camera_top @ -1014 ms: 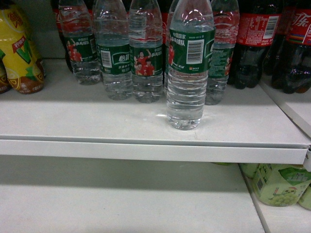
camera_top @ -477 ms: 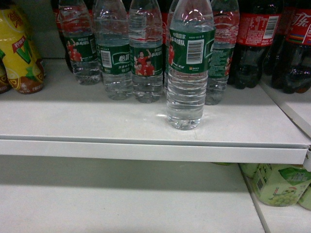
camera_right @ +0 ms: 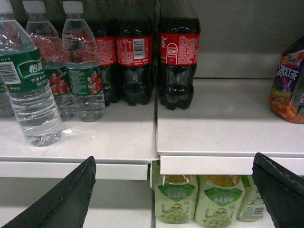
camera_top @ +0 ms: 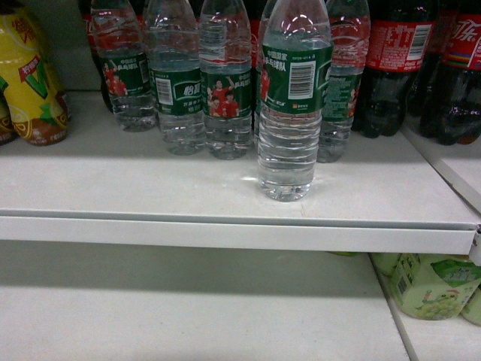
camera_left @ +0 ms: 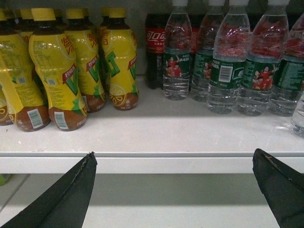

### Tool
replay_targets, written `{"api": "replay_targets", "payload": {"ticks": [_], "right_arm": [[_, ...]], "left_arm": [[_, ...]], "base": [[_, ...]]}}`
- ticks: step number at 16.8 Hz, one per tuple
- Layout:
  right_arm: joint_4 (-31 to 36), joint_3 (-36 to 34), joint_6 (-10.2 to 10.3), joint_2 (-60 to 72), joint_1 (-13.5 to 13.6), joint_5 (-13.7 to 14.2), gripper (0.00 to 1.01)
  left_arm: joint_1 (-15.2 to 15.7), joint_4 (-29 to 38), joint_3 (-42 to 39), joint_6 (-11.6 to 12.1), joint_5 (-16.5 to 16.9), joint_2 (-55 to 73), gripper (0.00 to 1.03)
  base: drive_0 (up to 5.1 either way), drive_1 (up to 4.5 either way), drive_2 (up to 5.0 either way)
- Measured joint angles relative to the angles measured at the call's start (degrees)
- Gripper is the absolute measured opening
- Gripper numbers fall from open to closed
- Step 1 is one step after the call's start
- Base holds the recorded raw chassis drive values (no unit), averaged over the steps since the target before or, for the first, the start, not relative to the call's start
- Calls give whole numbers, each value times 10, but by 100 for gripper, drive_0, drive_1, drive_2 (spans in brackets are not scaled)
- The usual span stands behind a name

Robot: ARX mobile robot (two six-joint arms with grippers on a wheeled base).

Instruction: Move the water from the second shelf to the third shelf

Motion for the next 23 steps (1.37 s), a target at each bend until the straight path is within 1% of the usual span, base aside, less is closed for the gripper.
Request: {"api": "replay_targets", "payload": {"ticks": [1,2,3,4,5,6,7,8,9,11,12,14,16,17,19,20,21,22,23], "right_arm": [[-14,2,5,2,-2,-7,98],[-69,23,44,47,-30,-64,98],[-54,28,64,79,-44,-81,98],[-24,33,78,110,-58,-98,98],[22,47,83,146,-61,-114,98],[90,80,84,214,-59,-125,98],[137,105,83,269,-51,-126,98],[181,134,81,334,-35,-126,98],[209,163,78,384,-19,-124,98],[242,215,75,457,17,-111,98],[262,240,71,498,49,-97,98],[277,252,69,552,90,-82,98],[283,252,67,575,108,-77,98],[284,252,67,580,112,-76,98],[310,252,62,648,174,-58,98],[320,257,60,678,196,-49,98],[329,268,58,714,217,-42,98],[324,286,61,749,234,-43,98],[328,297,63,771,245,-43,98]], "left_arm": [[0,0,0,0,0,0,98],[0,0,0,0,0,0,98],[0,0,0,0,0,0,98],[0,0,0,0,0,0,98],[0,0,0,0,0,0,98],[0,0,0,0,0,0,98],[0,0,0,0,0,0,98],[0,0,0,0,0,0,98],[0,0,0,0,0,0,98],[0,0,0,0,0,0,98],[0,0,0,0,0,0,98],[0,0,0,0,0,0,98],[0,0,0,0,0,0,98],[0,0,0,0,0,0,98],[0,0,0,0,0,0,98],[0,0,0,0,0,0,98],[0,0,0,0,0,0,98],[0,0,0,0,0,0,98],[0,0,0,0,0,0,98]], "base": [[0,0,0],[0,0,0],[0,0,0],[0,0,0],[0,0,0],[0,0,0],[0,0,0],[0,0,0],[0,0,0],[0,0,0],[0,0,0],[0,0,0],[0,0,0],[0,0,0],[0,0,0],[0,0,0],[0,0,0],[0,0,0],[0,0,0]]}}
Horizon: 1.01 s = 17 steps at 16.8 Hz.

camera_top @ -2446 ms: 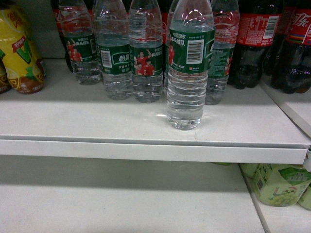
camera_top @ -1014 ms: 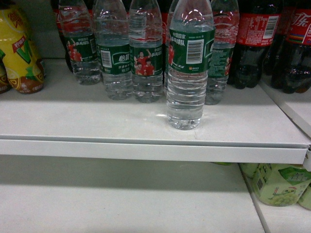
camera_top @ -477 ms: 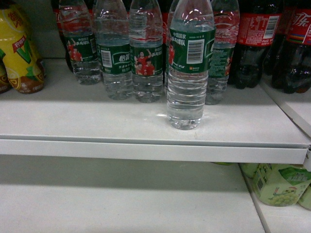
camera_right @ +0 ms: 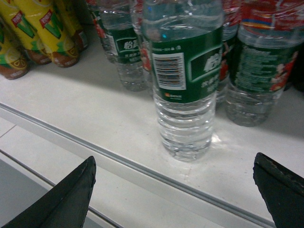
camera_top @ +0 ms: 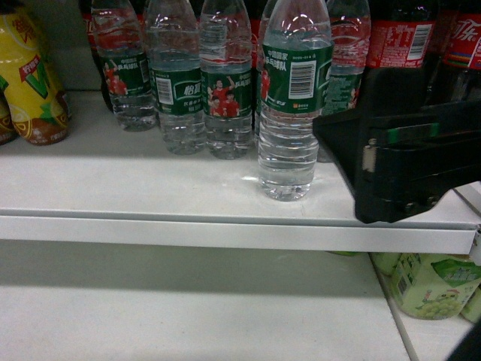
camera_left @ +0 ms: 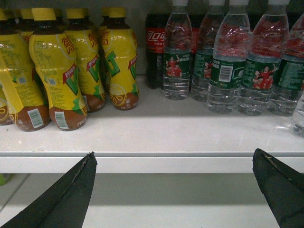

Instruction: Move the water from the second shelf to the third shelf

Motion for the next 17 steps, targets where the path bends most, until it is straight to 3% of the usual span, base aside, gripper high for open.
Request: {"api": "replay_targets", "payload": {"ticks": [5,10,14,17], "right_arm": [[9,48,22,44,37,-26,98],[-5,115,35,111,45,28,98],[-12,159,66,154,47,36,98],[-9,176,74,173,43,52,98]], "left_arm": [[0,0,0,0,0,0,98],[0,0,0,0,0,0,98],[0,0,0,0,0,0,98],[0,0,0,0,0,0,98]], "base": [[0,0,0],[0,0,0],[0,0,0],[0,0,0]]}}
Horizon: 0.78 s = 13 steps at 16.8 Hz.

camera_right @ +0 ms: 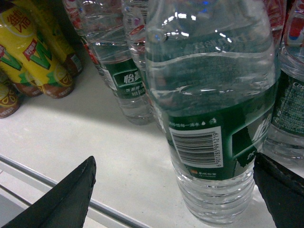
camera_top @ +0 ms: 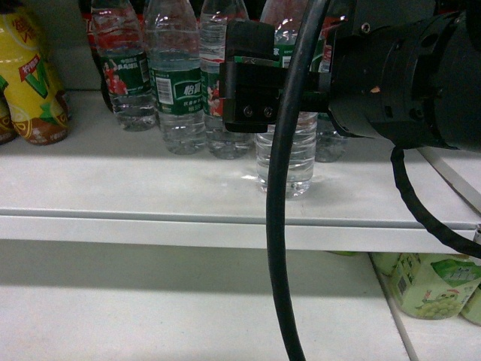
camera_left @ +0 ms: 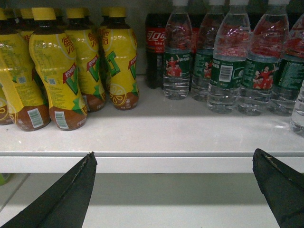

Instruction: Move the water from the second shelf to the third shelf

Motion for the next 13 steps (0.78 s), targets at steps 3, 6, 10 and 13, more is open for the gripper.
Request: {"api": "replay_targets", "payload": {"ticks": [3,6,10,13], "right_arm": [[5,0,-1,7,-9,9,98],[9,-34,-16,-11,-24,4,98],[34,-41,-71,-17,-30,8,98],[36,-14,-89,-2,-28,11,98]], "left_arm": [[0,0,0,0,0,0,98],[0,0,0,0,0,0,98],[0,0,0,0,0,0,98],[0,0,0,0,0,0,98]], "base": [[0,0,0],[0,0,0],[0,0,0],[0,0,0]]}}
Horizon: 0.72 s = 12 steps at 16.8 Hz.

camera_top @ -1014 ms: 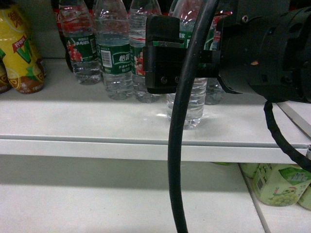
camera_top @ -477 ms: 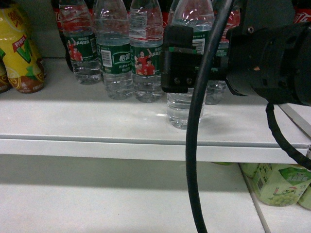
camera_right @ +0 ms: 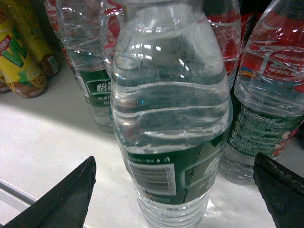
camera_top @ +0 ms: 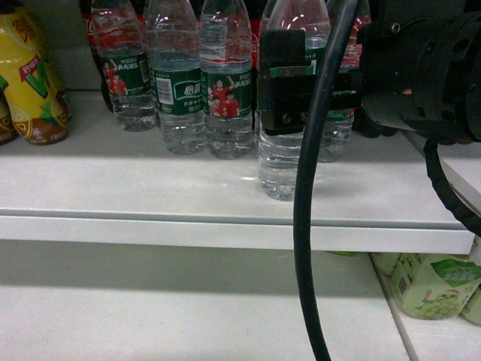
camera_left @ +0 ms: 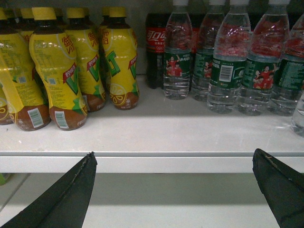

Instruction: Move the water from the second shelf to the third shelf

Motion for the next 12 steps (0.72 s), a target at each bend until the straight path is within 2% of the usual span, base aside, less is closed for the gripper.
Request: {"api": "replay_targets", "payload": {"ticks": [7,12], "right_arm": [[-6,55,1,51,10,21,98],[-5,85,7,87,10,45,98]], "left_arm": [[0,0,0,0,0,0,98],[0,0,0,0,0,0,98]], "base": [[0,0,0],[0,0,0]]}}
